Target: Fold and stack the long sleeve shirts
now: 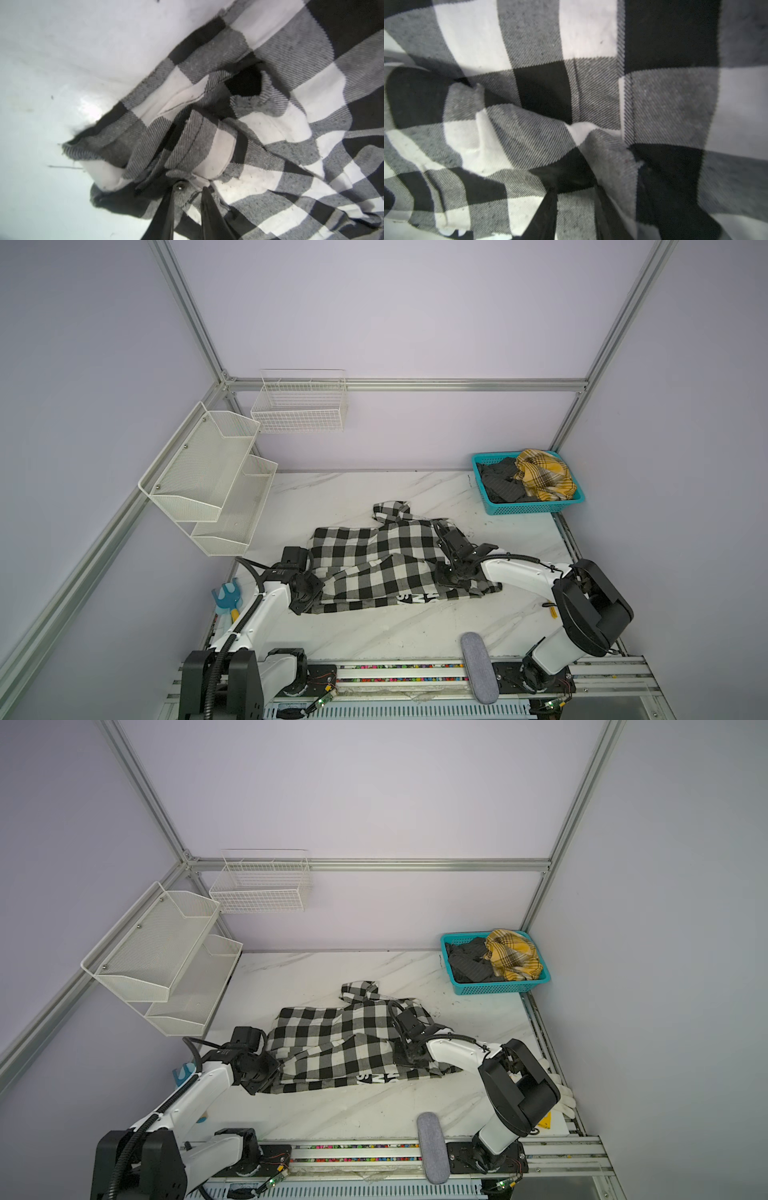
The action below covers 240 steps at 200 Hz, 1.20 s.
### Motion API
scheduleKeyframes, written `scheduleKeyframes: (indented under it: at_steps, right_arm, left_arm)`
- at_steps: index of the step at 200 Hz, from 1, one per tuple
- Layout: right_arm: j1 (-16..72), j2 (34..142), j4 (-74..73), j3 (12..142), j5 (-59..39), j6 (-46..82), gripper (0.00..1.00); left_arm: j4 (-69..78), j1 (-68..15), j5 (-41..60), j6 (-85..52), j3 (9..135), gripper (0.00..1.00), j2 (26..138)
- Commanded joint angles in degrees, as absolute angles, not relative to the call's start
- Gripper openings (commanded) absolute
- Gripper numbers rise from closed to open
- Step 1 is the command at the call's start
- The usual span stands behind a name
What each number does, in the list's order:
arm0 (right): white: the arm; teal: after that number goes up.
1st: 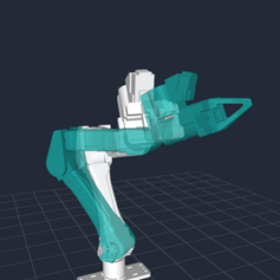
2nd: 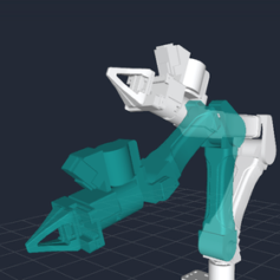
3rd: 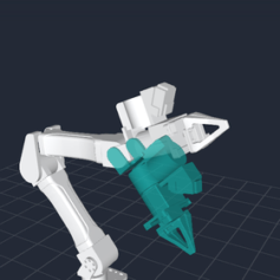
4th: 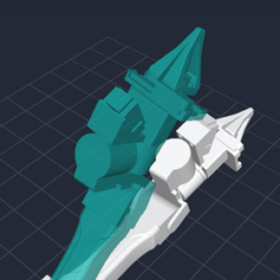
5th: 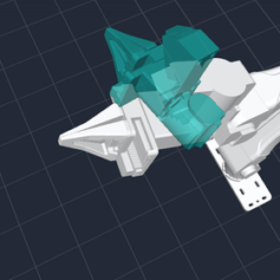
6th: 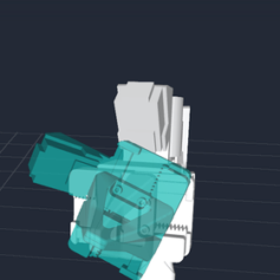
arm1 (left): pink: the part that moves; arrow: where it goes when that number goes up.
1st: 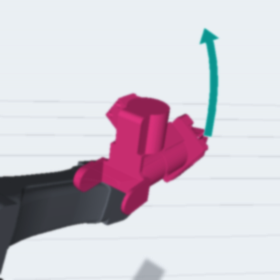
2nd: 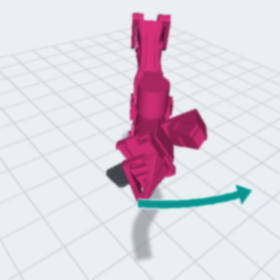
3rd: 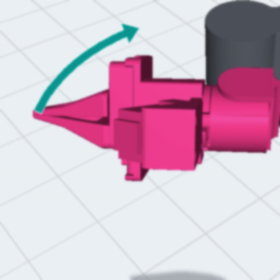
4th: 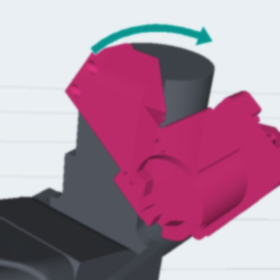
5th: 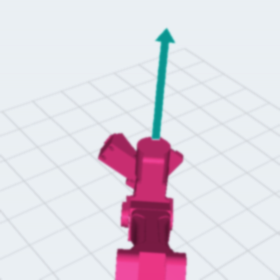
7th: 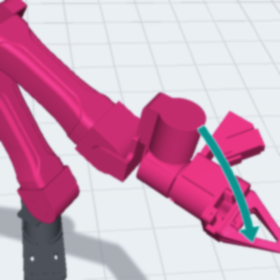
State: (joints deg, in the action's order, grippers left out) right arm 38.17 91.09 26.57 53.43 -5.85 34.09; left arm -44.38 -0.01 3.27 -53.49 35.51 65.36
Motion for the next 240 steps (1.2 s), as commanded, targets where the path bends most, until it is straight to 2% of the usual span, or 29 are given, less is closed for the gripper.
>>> scheduleKeyframes:
  at_steps: [1,24,40,65,101,144,174,191,203,225,240]
  right_arm:
    - [36.74,88.96,33.57,65.34,-4.71,32.66,0.53]
    - [32.36,95.4,33.85,77.65,-5.7,29.99,0.66]
    - [30.07,102.24,34.2,85.78,-5.87,28.48,0.68]
    - [28.67,112.8,34.83,98.14,-6.2,23.47,0.71]
    - [28.96,128.81,40.02,117.04,-3.62,16.26,0.77]
    - [30.24,142.02,42.38,132.13,-4.03,15.32,0.8]
    - [32.87,148.48,43.7,138.71,-3.09,14.6,0.81]
    - [33.98,151.42,44.53,141.28,-1.62,14.49,0.76]
    - [34.45,152.83,44.57,142.29,-0.9,14.84,0.66]
    - [34.72,154.14,44.21,142.73,2.42,16.07,0.35]
    - [34.72,154.58,44.3,143.58,4.67,16.76,0.18]
  left_arm:
    - [-45.51,0.38,3.29,-48.82,51.09,0.46,68.39]
    - [-43.57,0.47,-1.13,-42.16,63.42,0.66,75.62]
    - [-41.28,0.76,-1.7,-37.18,70.75,0.71,83.3]
    - [-41.19,1.08,-1.99,-33.21,81.18,0.72,94.15]
    - [-40.19,2.61,-2.93,-30.79,87.69,0.73,105.35]
    - [-38.67,3.55,-2.04,-30.4,88.13,0.74,110.45]
    - [-37.66,3.52,-0.28,-31.54,85.45,0.69,111.95]
    - [-37.44,3.54,-0.18,-31.79,84.19,0.62,112.48]
    - [-37.44,3.52,-0.4,-31.9,83.56,0.55,112.59]
    - [-37.43,3.7,-1.05,-32.21,82.62,0.43,112.82]
    - [-37.35,3.86,-0.75,-32.26,82.27,0.35,113.14]
